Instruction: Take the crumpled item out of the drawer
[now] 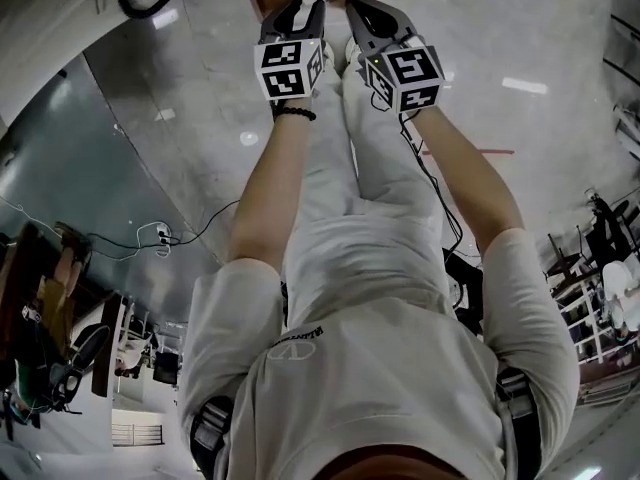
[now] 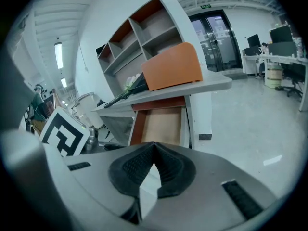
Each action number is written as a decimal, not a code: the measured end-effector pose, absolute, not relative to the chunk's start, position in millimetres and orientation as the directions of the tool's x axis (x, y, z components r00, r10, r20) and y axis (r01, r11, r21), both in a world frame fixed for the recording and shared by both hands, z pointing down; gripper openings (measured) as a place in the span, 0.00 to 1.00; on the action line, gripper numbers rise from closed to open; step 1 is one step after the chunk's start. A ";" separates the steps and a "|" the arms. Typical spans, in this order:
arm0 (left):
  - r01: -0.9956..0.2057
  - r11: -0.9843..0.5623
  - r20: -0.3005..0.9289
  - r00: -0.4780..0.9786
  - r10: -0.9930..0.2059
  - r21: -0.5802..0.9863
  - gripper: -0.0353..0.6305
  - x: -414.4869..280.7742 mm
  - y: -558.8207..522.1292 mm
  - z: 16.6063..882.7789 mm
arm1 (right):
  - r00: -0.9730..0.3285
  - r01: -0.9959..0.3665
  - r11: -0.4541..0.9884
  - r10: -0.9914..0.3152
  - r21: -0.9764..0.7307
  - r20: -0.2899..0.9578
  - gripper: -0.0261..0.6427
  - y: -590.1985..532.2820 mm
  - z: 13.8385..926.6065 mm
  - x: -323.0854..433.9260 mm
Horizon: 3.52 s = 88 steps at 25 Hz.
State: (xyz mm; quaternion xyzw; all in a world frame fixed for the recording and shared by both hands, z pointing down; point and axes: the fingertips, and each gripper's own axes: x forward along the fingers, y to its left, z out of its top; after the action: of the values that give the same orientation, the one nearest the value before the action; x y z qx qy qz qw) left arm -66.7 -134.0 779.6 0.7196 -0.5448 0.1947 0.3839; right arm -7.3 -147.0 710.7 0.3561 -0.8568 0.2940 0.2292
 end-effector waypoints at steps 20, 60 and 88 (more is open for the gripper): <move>-0.964 -0.032 0.815 0.242 -0.527 0.265 0.37 -62.9 -150.9 839.8 | -0.631 -0.765 0.523 -0.490 -0.376 0.602 0.04 -141.5 751.4 -4.3; -0.979 0.002 0.856 0.180 -0.485 0.206 0.09 -77.1 -142.2 840.6 | -0.610 -0.787 0.475 -0.510 -0.393 0.606 0.04 -135.0 757.1 2.1; -0.956 -0.107 0.648 0.265 -0.714 0.273 0.09 -96.3 -131.4 598.8 | -0.580 -0.815 0.466 -0.644 -0.346 0.499 0.04 -152.9 562.1 15.6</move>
State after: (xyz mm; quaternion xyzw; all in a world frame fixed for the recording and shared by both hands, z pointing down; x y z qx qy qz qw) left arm -96.3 -131.4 598.8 0.7218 -0.5785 0.1809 0.3341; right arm 15.6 -152.9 562.1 0.4327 -0.8426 0.2827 0.1509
